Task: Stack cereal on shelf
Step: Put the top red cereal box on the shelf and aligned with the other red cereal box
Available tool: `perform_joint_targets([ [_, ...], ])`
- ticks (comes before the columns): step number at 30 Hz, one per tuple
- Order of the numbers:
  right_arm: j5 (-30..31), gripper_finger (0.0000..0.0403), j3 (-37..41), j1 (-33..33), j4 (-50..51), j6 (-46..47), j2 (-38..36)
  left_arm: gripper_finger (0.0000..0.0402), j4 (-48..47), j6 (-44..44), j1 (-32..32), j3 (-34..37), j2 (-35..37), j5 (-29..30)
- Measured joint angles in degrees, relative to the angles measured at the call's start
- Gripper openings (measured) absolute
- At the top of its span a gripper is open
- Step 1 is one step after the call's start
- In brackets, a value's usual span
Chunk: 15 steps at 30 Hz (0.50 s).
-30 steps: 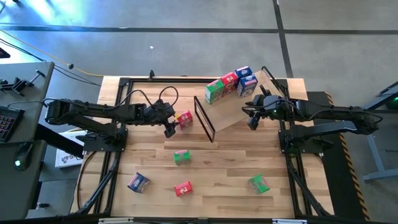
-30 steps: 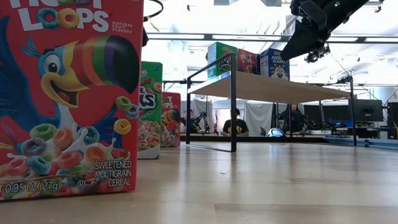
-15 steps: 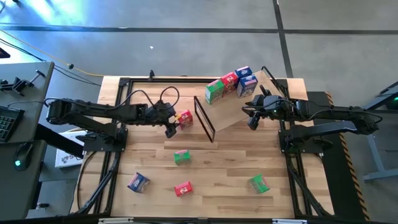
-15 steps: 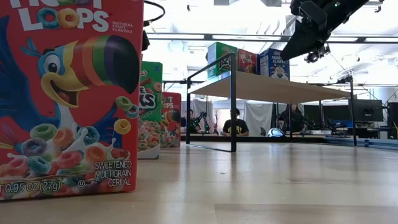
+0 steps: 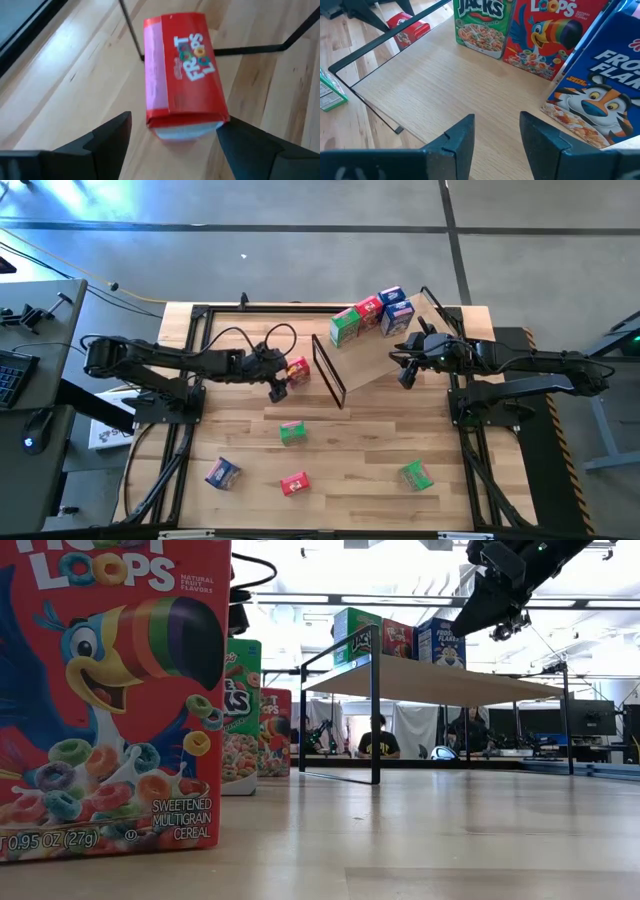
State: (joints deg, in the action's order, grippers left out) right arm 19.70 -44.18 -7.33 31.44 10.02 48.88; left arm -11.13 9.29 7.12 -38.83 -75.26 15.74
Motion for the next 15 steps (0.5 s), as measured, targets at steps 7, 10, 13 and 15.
perform_joint_targets([
  [7,-0.44,0.0146,0.00,0.00,0.02,0.10,0.00,0.0231,2.41,-1.55,0.60,0.00,-0.54,-0.16],
  [10,-0.47,0.0146,0.00,0.00,0.00,0.03,0.00,0.0215,2.39,-1.97,0.73,0.00,-0.53,-0.16],
  [13,-0.71,0.0146,0.00,0.00,0.00,0.31,0.00,0.0199,2.38,-3.24,0.73,0.00,-0.52,-0.17],
  [15,-1.20,0.0146,0.00,0.00,-0.08,0.45,0.00,0.0191,1.78,-3.99,0.73,0.00,0.08,-0.49],
])
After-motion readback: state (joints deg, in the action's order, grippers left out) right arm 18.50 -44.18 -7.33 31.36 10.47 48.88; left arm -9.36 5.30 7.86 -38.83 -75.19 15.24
